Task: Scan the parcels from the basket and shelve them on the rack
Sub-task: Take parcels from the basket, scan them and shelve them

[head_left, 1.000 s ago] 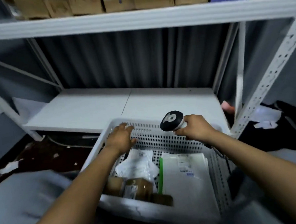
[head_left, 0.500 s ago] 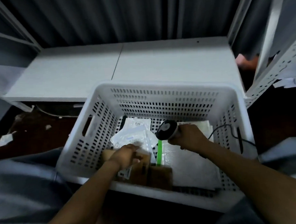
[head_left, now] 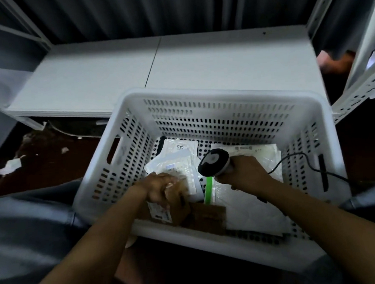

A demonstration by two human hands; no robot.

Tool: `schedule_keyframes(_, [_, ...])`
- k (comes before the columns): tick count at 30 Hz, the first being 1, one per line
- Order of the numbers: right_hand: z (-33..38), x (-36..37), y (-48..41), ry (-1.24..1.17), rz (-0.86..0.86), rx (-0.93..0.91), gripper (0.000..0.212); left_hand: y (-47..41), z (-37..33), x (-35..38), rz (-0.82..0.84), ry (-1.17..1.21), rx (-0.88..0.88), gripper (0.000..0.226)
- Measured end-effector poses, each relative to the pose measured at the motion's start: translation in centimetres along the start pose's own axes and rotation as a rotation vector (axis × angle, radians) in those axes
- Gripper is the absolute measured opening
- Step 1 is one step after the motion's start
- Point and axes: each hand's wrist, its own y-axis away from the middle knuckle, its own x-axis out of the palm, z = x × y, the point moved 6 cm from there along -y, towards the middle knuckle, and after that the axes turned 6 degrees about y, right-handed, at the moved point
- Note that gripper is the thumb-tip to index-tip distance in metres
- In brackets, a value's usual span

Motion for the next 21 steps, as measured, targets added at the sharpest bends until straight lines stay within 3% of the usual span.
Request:
schedule_keyframes(6, [0.9,0.1,-0.4,0.002,-0.011,-0.023,0.034,0.2,0.8,1.2,0.042,0.077,-0.020,0.105])
schedule_keyframes(11, [1.5,-0.7,-0.3,-0.035,-0.031,-0.022,0.031,1.3,0.3,-0.9,-0.126,0.179,-0.020,0.100])
schedule_keyframes(16, [2.7,-3.7,1.2,-0.279,-0.131,-0.004,0.022,4.7,-2.7,-5.5,-0.398,0.642,0.053,0.089])
schedule_keyframes(21, [2.3,-6.9,3.7,-0.695,-0.234,0.067,0.014,8.3,-5.4,-7.9,-0.654,1.140,0.082,0.079])
